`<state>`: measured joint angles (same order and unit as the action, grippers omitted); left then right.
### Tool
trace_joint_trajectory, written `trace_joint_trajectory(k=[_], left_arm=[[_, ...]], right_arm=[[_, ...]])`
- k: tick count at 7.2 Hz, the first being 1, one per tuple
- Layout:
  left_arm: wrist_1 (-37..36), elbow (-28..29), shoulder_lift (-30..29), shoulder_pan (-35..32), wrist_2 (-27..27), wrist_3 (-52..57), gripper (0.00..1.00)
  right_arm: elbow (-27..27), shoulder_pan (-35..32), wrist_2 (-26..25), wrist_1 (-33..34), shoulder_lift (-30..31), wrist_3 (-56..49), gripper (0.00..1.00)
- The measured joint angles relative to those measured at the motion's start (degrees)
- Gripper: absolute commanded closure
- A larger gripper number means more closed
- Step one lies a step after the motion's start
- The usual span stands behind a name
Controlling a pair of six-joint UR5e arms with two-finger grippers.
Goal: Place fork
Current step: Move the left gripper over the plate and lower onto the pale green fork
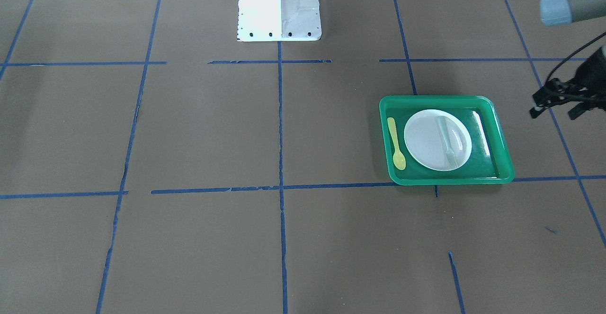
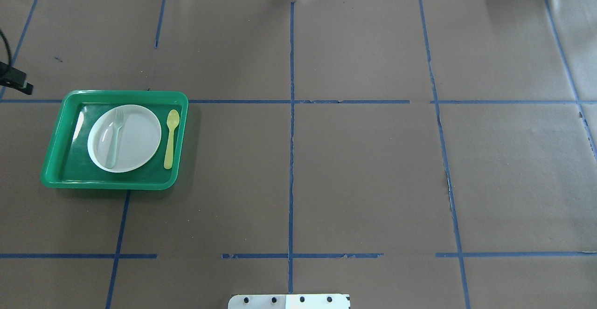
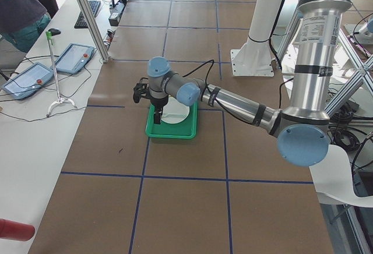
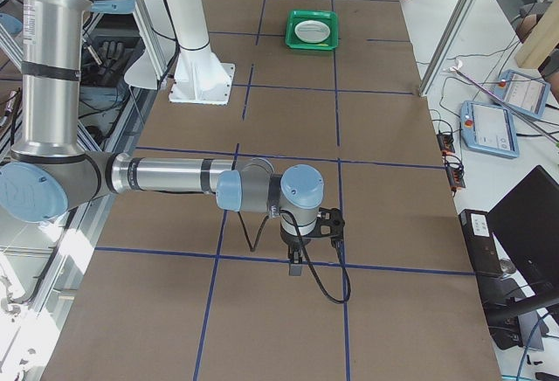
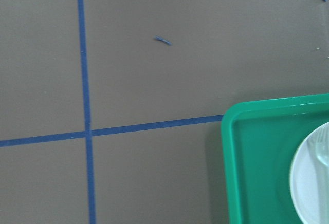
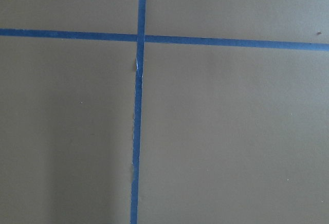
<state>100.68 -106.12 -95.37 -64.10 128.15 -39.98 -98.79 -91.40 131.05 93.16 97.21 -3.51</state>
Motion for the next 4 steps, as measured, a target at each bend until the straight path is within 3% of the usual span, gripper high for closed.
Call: trace_joint_trajectory(k=[2,4], left_arm=[[8.00,3.81,-2.15,9.61,-5.58,-12.00,0.00],[14.41,9.16,-3.10,15.72,-8.69,-16.07,0.04]], right_arm=[[0.00,0.00,0.00,0.00,0.00,0.00,0.00],[0.00,0.00,0.00,0.00,0.00,0.00,0.00]])
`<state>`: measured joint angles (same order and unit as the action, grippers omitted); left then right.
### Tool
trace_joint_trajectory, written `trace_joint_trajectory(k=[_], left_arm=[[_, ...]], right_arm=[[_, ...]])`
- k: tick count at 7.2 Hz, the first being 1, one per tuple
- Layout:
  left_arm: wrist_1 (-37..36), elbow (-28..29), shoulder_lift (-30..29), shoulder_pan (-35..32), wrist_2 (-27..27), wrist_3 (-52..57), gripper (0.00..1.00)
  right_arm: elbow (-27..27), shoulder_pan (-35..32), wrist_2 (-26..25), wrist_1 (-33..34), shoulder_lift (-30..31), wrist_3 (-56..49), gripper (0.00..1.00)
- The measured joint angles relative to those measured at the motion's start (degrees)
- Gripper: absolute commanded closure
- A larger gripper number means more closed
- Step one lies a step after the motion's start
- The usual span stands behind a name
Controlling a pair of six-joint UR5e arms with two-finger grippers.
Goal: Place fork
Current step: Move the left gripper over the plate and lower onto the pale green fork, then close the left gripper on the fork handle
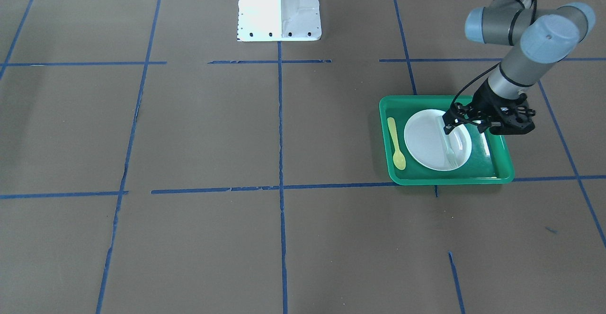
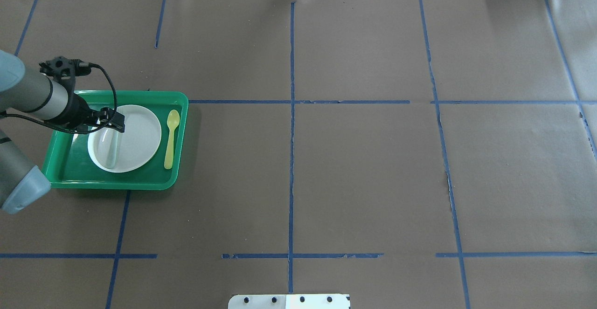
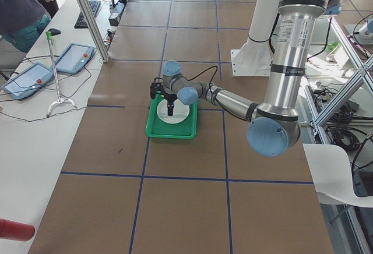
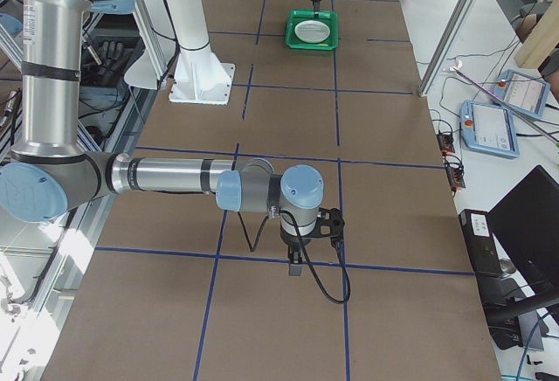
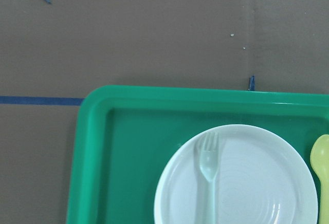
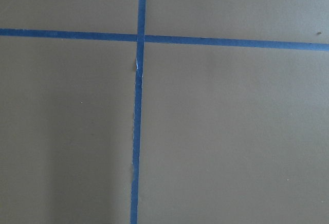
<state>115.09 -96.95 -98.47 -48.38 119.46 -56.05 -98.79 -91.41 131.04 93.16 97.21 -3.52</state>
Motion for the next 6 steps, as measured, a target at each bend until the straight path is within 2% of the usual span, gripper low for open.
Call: trace_joint_trajectory(k=[1,4,6], left_arm=[[0.98,1.73,-0.36,1.98,-1.01,-0.47,0.10],[1.50,3.45,-0.62,4.12,-1.56,-0.40,0.43],[1.46,3.14,-0.45,4.13,-1.52,0.06,0.47]], right_arm=[[0.00,0.00,0.00,0.00,0.00,0.00,0.00],[0.00,0.00,0.00,0.00,0.00,0.00,0.00],[0.00,0.00,0.00,0.00,0.00,0.00,0.00]])
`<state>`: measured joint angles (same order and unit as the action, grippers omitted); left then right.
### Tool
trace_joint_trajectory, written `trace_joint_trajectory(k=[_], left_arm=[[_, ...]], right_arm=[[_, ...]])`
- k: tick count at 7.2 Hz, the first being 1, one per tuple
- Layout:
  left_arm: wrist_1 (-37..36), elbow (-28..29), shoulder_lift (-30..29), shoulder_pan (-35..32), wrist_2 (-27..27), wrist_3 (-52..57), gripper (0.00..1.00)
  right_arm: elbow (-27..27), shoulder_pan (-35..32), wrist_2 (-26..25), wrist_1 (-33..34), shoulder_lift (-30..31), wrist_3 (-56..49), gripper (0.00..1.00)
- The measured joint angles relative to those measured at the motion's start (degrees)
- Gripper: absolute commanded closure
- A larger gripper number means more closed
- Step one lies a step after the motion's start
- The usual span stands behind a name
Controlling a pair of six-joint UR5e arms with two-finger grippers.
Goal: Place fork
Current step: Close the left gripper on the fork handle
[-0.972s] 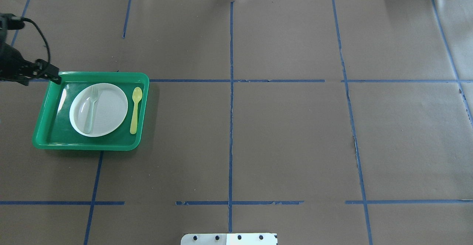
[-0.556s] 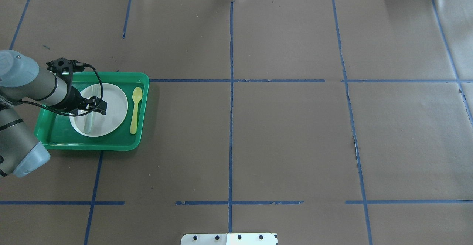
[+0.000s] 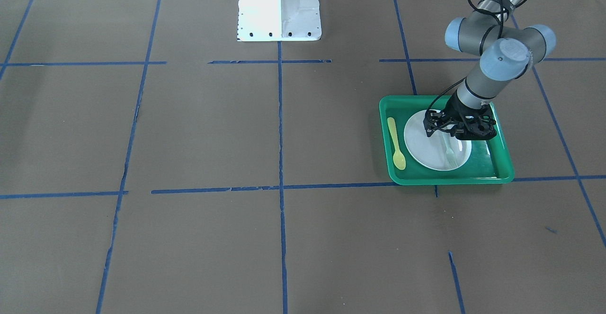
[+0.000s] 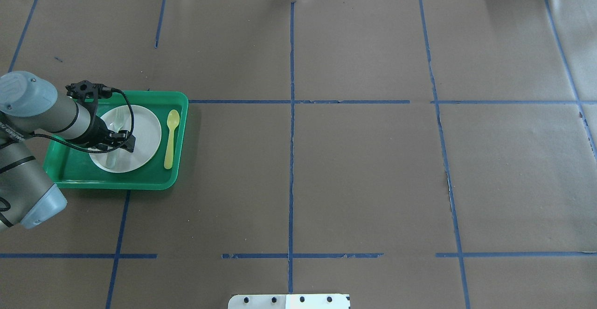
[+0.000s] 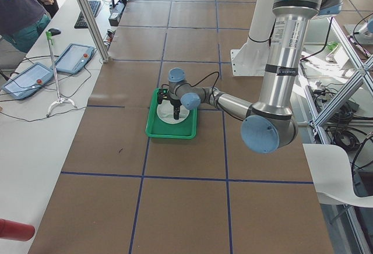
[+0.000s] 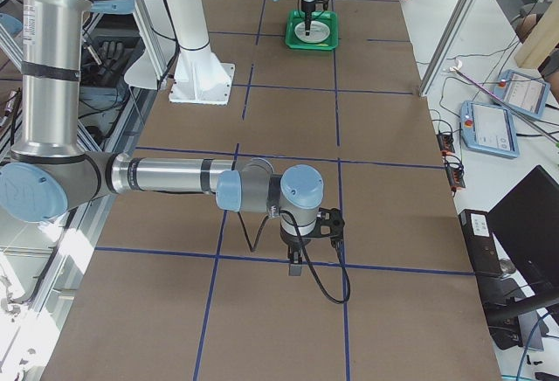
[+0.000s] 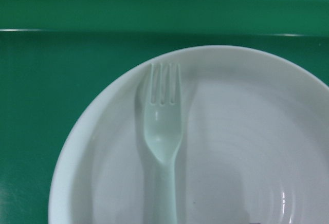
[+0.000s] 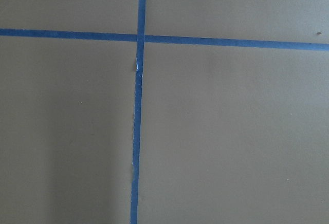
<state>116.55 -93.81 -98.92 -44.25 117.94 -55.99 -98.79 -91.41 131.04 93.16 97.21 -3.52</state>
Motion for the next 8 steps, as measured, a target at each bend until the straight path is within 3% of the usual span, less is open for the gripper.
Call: trace_joint_trajectory(k=[1,2,4,5,8], left_arm=[[-0.08,-0.14,0.08,-0.09,0.01,0.13,0.49],[-0.13,-0.22,0.15,-0.17,0.00,0.50,0.58],[-0.22,-0.18,0.37,-0.32,-0.08,1.61,0.91],[-0.26,-0.18,0.45,-0.39,-0.07,1.82,1.00],[-0.28,-0.55,0.73,-0.70,-0.14,1.98,1.00]], right_arm=[[0.00,0.00,0.00,0.00,0.00,0.00,0.00],[0.00,0.00,0.00,0.00,0.00,0.00,0.00],[0.00,0.00,0.00,0.00,0.00,0.00,0.00],[0.00,0.00,0.00,0.00,0.00,0.02,0.00],[0.00,0.00,0.00,0.00,0.00,0.07,0.00]])
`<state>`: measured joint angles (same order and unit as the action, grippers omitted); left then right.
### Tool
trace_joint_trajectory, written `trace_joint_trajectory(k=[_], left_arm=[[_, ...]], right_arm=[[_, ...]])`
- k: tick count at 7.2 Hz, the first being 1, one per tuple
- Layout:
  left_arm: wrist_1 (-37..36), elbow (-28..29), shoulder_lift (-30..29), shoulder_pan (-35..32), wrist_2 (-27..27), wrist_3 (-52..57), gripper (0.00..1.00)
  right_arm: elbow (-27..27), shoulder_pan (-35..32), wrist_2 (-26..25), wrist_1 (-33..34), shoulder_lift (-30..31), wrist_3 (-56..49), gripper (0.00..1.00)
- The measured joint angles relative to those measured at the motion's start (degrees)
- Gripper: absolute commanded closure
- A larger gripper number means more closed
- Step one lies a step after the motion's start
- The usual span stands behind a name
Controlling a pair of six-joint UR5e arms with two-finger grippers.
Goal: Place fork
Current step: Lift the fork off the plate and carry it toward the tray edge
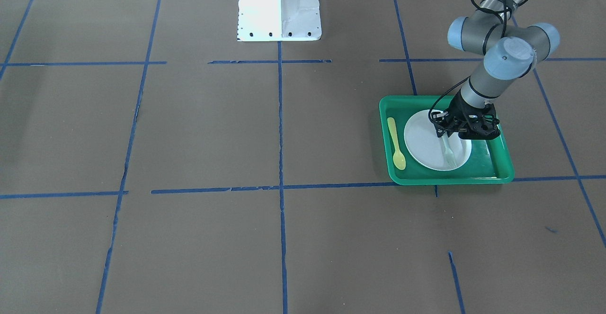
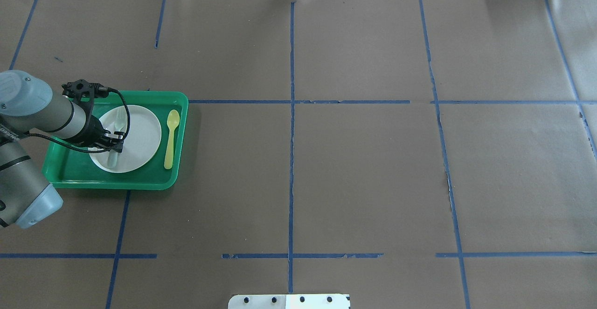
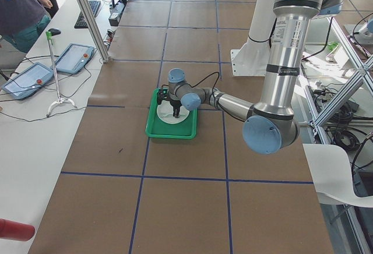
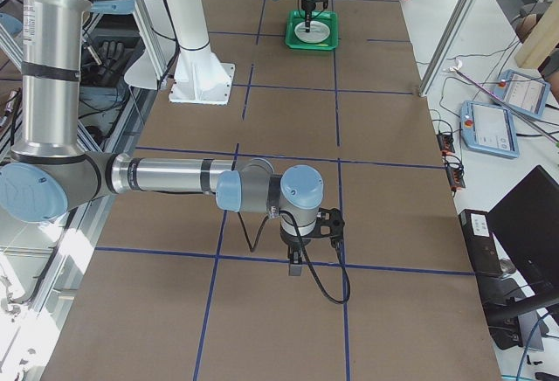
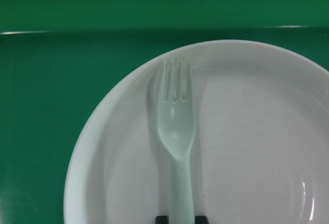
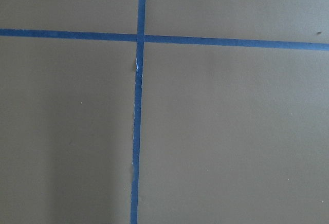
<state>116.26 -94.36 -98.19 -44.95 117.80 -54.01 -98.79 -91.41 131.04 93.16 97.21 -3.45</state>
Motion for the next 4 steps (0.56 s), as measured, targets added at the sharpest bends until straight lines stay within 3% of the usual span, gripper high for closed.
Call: trace_joint_trajectory(k=[4], left_arm=[[-6.01,-9.59,3.39,-6.90,0.54,3.61,1.00]], right_arm=[[0.00,0.00,0.00,0.00,0.00,-0.07,0.00]])
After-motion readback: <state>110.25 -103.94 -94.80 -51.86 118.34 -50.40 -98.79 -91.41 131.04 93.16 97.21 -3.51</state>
